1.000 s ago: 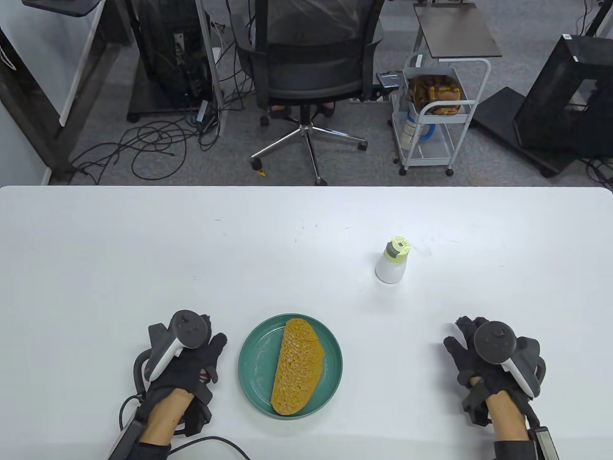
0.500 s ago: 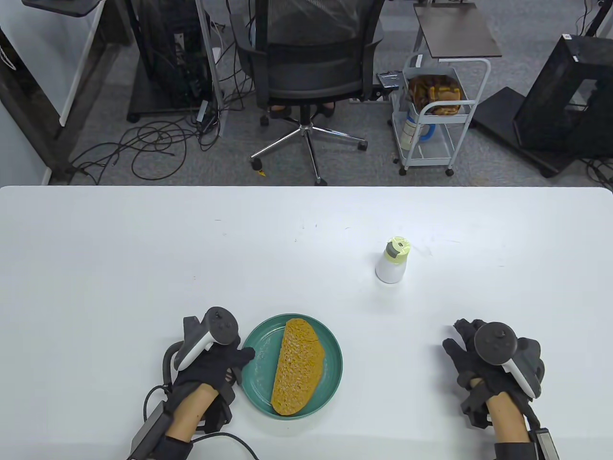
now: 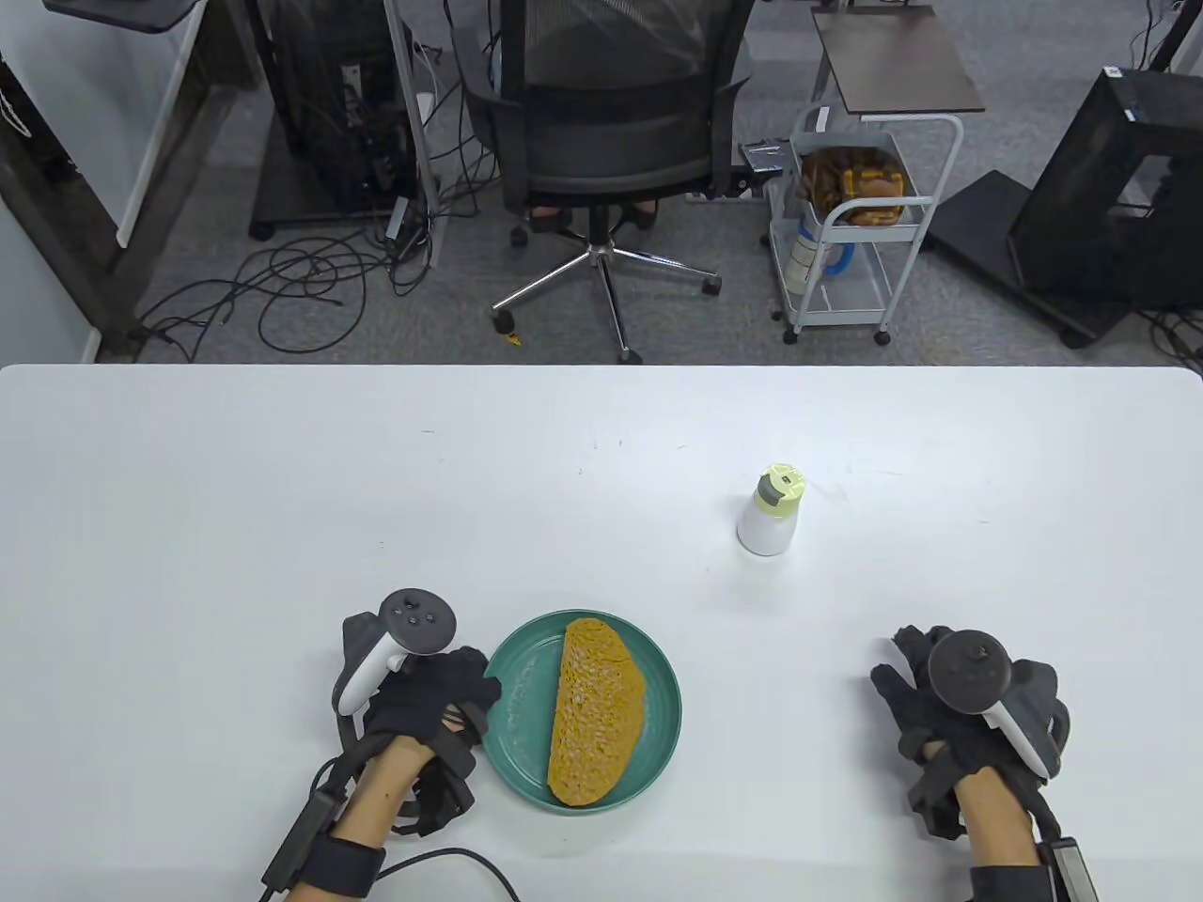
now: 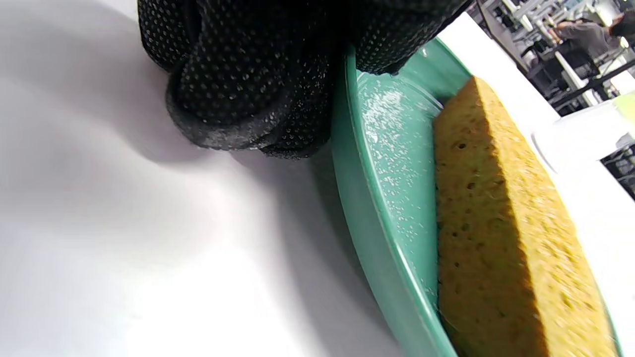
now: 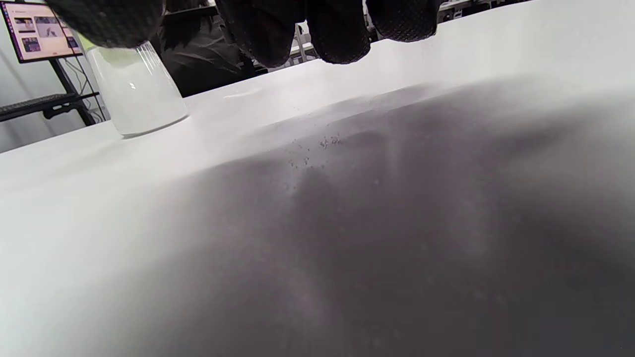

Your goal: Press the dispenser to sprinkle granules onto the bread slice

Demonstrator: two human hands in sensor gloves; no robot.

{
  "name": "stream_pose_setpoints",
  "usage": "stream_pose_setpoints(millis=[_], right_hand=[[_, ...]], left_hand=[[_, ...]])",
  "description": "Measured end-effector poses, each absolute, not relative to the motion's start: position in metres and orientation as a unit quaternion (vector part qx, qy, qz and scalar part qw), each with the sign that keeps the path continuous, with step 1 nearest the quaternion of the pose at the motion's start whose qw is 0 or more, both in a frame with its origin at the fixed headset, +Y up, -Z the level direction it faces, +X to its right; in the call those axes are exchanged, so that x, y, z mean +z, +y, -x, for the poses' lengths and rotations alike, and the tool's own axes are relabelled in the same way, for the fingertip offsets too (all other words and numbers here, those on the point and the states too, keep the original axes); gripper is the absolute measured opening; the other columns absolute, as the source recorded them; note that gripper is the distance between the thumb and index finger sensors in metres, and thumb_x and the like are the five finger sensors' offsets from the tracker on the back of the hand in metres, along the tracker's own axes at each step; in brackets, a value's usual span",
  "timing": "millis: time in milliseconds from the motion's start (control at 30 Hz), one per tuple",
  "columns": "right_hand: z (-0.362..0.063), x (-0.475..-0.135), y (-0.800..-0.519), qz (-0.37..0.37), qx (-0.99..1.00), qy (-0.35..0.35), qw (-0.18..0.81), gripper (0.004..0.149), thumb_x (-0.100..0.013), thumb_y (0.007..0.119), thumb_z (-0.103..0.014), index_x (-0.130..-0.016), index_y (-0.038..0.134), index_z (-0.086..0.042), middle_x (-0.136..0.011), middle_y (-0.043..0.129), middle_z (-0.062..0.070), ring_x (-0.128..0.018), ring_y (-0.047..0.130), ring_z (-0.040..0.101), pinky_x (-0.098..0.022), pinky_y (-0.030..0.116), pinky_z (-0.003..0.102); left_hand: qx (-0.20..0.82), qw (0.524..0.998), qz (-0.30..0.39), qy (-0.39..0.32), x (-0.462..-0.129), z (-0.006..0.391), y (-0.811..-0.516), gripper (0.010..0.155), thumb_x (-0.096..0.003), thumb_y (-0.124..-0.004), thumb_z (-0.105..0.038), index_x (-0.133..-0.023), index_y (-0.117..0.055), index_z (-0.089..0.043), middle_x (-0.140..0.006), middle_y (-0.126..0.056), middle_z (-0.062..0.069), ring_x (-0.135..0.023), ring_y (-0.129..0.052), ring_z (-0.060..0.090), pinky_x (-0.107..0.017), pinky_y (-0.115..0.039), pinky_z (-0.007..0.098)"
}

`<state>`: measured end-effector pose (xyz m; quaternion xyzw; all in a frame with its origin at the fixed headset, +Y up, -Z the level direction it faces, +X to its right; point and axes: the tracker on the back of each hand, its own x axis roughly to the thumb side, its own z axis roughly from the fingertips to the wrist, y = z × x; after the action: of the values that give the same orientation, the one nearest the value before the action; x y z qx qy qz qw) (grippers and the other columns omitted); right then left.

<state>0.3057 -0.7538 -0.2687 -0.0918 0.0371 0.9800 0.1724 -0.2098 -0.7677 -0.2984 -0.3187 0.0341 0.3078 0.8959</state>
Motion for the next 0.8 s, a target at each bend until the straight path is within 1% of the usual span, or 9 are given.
stream_pose_setpoints(millis=[100,267,433,633,700,733,767,800], right_hand=[[-0.309,-0.269,-0.754,0.095,0.978,0.038,0.183,0.062,-0.045,0.074,-0.046,-0.098,0.067,-0.014,-0.111,0.059,0.024,-0.100,0.048,0.057,-0.068,0.031,0.079],[-0.313,-0.269,-0.755,0.097,0.976,0.041,0.193,0.062,-0.045,0.074,-0.046,-0.098,0.067,-0.014,-0.110,0.058,0.024,-0.100,0.048,0.058,-0.068,0.031,0.079],[-0.314,-0.269,-0.754,0.095,0.974,0.042,0.199,0.062,-0.045,0.074,-0.046,-0.098,0.067,-0.014,-0.110,0.058,0.025,-0.100,0.048,0.058,-0.068,0.031,0.078],[-0.314,-0.269,-0.755,0.090,0.975,0.050,0.199,0.062,-0.045,0.074,-0.046,-0.098,0.067,-0.013,-0.110,0.059,0.025,-0.100,0.049,0.058,-0.068,0.032,0.078],[-0.313,-0.270,-0.758,0.087,0.975,0.056,0.198,0.063,-0.045,0.073,-0.047,-0.098,0.066,-0.013,-0.110,0.059,0.025,-0.099,0.049,0.058,-0.068,0.032,0.078],[-0.311,-0.271,-0.759,0.082,0.975,0.058,0.198,0.064,-0.045,0.073,-0.047,-0.099,0.064,-0.013,-0.110,0.059,0.025,-0.099,0.049,0.058,-0.068,0.032,0.078],[-0.308,-0.274,-0.760,0.074,0.974,0.058,0.204,0.069,-0.045,0.072,-0.051,-0.101,0.060,-0.013,-0.110,0.059,0.024,-0.100,0.049,0.058,-0.068,0.032,0.079],[-0.307,-0.277,-0.760,0.072,0.973,0.056,0.210,0.072,-0.045,0.071,-0.053,-0.102,0.056,-0.012,-0.111,0.058,0.024,-0.100,0.049,0.059,-0.068,0.031,0.079]], left_hand=[[0.317,0.894,0.315,0.030,-0.301,0.193,-0.767,0.049,-0.0557,-0.080,-0.028,-0.092,-0.068,0.003,-0.062,-0.105,0.016,-0.035,-0.103,0.028,-0.065,-0.072,0.049],[0.332,0.888,0.318,0.006,-0.307,0.150,-0.762,0.049,-0.0557,-0.079,-0.027,-0.092,-0.068,0.003,-0.062,-0.105,0.016,-0.035,-0.103,0.028,-0.065,-0.072,0.049],[0.301,0.893,0.335,-0.019,-0.309,0.109,-0.765,0.048,-0.0559,-0.079,-0.027,-0.092,-0.068,0.003,-0.063,-0.105,0.016,-0.035,-0.104,0.028,-0.065,-0.072,0.049],[0.257,0.904,0.341,-0.018,-0.311,0.094,-0.770,0.049,-0.0562,-0.079,-0.028,-0.093,-0.067,0.002,-0.064,-0.104,0.015,-0.036,-0.103,0.028,-0.065,-0.072,0.047],[0.232,0.913,0.336,-0.013,-0.309,0.094,-0.769,0.050,-0.0567,-0.078,-0.032,-0.095,-0.066,-0.002,-0.064,-0.104,0.012,-0.038,-0.103,0.027,-0.065,-0.071,0.047],[0.218,0.917,0.334,-0.013,-0.307,0.097,-0.766,0.055,-0.0566,-0.075,-0.038,-0.098,-0.064,-0.003,-0.065,-0.103,0.012,-0.040,-0.103,0.029,-0.066,-0.069,0.048],[0.193,0.935,0.298,-0.011,-0.301,0.103,-0.761,0.061,-0.0560,-0.071,-0.047,-0.099,-0.062,-0.004,-0.064,-0.103,0.014,-0.039,-0.101,0.031,-0.066,-0.068,0.048],[0.171,0.951,0.257,-0.007,-0.297,0.108,-0.756,0.066,-0.0547,-0.068,-0.052,-0.100,-0.062,-0.004,-0.061,-0.103,0.015,-0.036,-0.101,0.032,-0.065,-0.069,0.049]])
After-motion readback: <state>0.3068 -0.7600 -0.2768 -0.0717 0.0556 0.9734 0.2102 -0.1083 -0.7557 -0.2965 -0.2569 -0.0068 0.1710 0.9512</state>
